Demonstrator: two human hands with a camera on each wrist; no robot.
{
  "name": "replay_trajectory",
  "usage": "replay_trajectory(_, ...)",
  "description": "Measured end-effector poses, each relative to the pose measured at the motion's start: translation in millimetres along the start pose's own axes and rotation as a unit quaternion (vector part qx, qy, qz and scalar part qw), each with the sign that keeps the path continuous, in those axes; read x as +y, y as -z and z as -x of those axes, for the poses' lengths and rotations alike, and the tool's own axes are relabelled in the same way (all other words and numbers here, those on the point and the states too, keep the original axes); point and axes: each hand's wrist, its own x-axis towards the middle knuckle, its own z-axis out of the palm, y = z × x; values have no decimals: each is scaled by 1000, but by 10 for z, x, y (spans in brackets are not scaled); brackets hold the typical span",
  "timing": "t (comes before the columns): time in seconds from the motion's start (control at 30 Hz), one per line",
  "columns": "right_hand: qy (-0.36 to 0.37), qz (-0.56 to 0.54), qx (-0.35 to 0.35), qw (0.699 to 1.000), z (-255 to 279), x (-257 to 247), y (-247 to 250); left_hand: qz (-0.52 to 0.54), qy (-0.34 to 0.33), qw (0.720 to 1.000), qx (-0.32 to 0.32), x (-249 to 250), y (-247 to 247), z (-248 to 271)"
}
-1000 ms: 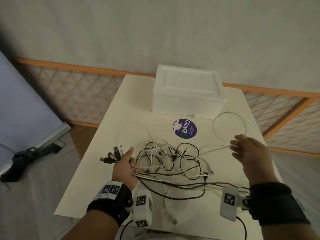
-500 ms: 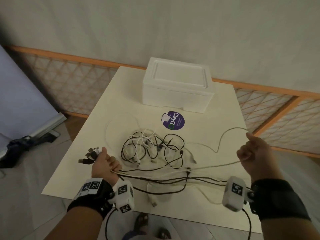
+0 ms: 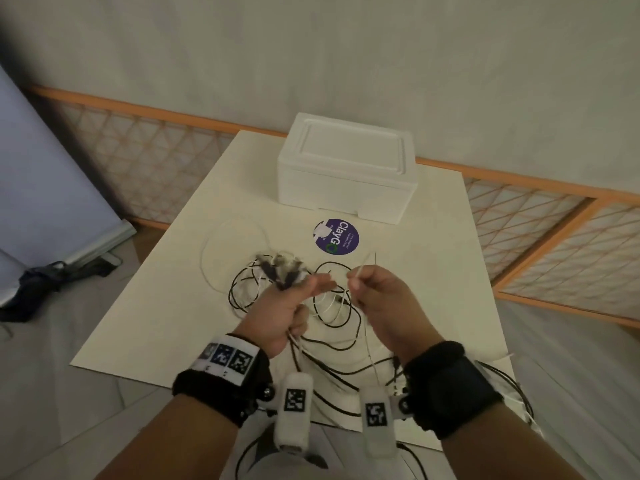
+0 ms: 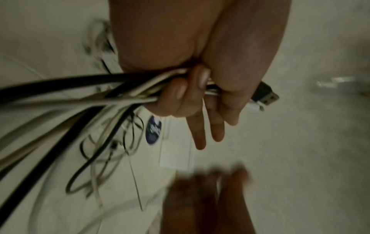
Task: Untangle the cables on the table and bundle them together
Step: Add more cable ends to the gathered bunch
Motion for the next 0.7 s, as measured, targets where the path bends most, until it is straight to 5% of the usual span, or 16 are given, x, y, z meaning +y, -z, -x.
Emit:
replay_trajectory(0.23, 36, 23, 39, 998, -113, -126, -145, -51, -11, 997, -56, -104, -147, -22)
replay_trajectory(0.5, 107, -69, 208, 970, -225, -322, 510, 49, 54, 989, 128, -286, 534, -157)
replay_trajectory(0.6, 88, -145, 254, 952, -261, -281, 795, 58, 64, 987, 139, -357, 624, -167)
replay_trajectory(0.7, 47, -82, 316, 944, -191, -195, 887, 36, 64, 988, 133, -335, 573, -202)
